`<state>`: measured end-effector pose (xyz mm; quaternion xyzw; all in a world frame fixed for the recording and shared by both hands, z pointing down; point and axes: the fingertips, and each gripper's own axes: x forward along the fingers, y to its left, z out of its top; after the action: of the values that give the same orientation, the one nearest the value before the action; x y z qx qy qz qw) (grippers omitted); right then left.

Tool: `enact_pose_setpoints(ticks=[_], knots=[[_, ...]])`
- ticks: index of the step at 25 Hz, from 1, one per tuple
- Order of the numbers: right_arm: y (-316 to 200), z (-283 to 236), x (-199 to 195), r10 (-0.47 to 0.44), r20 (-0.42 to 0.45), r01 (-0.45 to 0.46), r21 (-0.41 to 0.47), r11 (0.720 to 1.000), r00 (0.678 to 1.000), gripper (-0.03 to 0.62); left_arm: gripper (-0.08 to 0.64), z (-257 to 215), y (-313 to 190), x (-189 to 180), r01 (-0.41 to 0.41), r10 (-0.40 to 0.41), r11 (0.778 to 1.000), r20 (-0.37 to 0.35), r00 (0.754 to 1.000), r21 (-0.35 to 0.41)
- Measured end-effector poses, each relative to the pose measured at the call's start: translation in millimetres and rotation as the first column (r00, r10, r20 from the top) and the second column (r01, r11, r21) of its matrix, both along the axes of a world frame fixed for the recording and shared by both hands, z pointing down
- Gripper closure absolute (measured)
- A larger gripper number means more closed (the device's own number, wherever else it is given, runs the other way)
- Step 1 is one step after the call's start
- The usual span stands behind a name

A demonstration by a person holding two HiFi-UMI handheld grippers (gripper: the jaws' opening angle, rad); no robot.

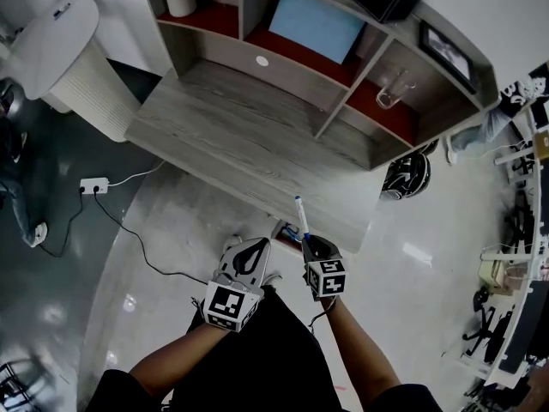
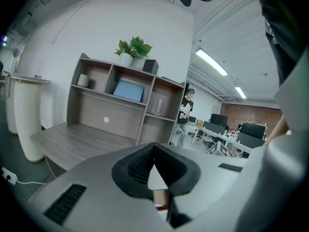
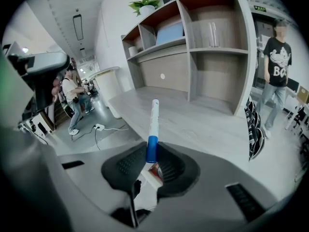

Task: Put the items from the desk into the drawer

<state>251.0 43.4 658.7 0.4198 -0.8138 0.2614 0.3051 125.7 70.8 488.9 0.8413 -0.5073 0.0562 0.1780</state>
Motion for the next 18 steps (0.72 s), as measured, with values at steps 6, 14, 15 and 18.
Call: enact_pose_setpoints(ticks=[6, 14, 15, 18], knots=[[22, 28, 9, -0.076, -0.038, 0.075, -0.025, 0.997, 0.996, 0.511, 0.557, 7, 20, 9, 0.028, -0.028, 1.000, 0.007, 1.000, -0.008], [37, 63, 18, -0.138, -0.060, 0.134, -0.060, 0.989, 0.989, 0.511, 0.557, 15, 30, 18, 0.024, -0.024, 1.000, 0.045, 0.999, -0.005], [39, 67, 19, -0.152, -0.066, 0.147, -0.063, 0.987, 0.986, 0.511, 0.557, 16, 31, 19, 0.026, -0.026, 1.000, 0.047, 0.999, -0.006], [46, 78, 21, -0.186, -0.083, 0.180, -0.073, 0.981, 0.979, 0.511, 0.555, 21, 34, 20, 0.040, -0.039, 0.999, 0.046, 0.998, -0.021]])
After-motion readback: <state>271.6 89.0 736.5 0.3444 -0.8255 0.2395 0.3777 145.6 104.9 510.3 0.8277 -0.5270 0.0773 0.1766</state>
